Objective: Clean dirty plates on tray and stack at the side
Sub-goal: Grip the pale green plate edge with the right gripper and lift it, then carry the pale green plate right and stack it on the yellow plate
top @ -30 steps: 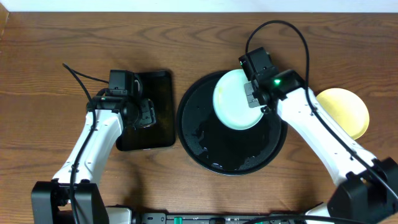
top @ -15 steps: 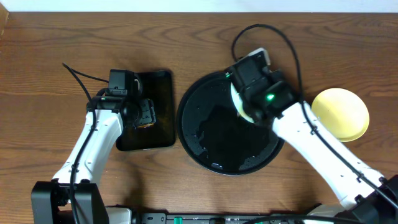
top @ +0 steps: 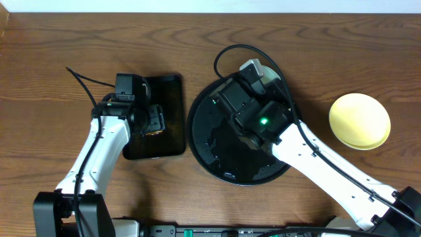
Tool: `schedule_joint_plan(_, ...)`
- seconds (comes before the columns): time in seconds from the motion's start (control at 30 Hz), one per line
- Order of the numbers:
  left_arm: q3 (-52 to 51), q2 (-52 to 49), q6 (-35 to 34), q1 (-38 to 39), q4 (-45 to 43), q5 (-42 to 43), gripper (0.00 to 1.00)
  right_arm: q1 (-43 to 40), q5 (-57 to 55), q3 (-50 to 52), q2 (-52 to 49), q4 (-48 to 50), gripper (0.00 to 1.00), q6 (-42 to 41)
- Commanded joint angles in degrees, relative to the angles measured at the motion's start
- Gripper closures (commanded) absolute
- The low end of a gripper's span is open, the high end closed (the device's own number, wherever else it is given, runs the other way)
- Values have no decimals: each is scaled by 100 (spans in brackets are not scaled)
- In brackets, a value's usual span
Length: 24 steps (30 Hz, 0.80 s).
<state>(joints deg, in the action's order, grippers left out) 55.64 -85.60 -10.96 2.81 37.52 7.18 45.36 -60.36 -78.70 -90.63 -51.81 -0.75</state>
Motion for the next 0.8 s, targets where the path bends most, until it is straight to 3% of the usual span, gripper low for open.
schedule_joint_plan(0.0,-26,-13,-79,17,17,11,28,48,-361,-22,105,15,99,70)
schedule_joint_plan(0.77,-26,-13,-76,17,17,9,28,28,-507,-22,105,63,99,-160)
